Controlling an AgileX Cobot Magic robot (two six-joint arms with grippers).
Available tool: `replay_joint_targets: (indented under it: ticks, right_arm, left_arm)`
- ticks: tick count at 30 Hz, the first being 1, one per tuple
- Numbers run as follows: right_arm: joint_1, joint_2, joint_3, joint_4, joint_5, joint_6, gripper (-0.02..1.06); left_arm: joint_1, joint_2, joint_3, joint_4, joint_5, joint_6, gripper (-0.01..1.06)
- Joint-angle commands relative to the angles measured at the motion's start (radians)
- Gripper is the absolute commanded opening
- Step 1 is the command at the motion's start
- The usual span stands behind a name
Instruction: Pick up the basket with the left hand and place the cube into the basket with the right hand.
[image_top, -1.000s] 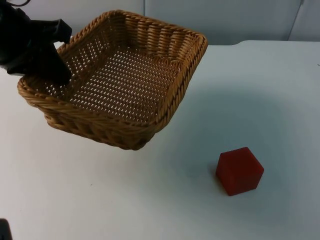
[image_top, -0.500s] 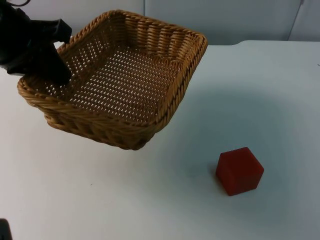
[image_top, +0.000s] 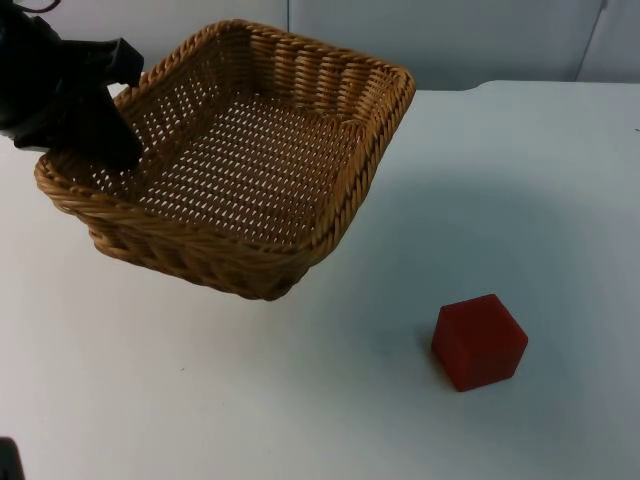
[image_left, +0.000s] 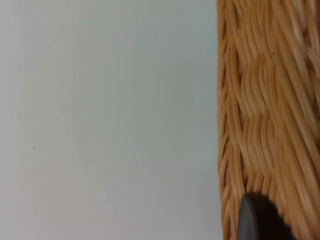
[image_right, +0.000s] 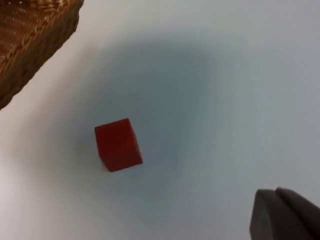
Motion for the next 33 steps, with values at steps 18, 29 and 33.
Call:
replay_joint_targets:
  ticks: [18,29,33]
  right_arm:
    - [0.004,0.455,-0.01,0.275,-0.132,-0.16,0.0]
    - [0.079,0.67,-0.02,0.267,-0.119,-0.237,0.07]
    - [0.225,0.742,-0.071,0.211,-0.159,-0.174,0.23]
  left_arm:
    - [0.003,-0.013,-0.01,-0.032,-0.003,-0.002,0.0]
    - [0.003,-0.013,-0.01,-0.032,-0.003,-0.002,0.0]
    - [0.003,-0.013,-0.01,-0.032,-0.003,-0.002,0.0]
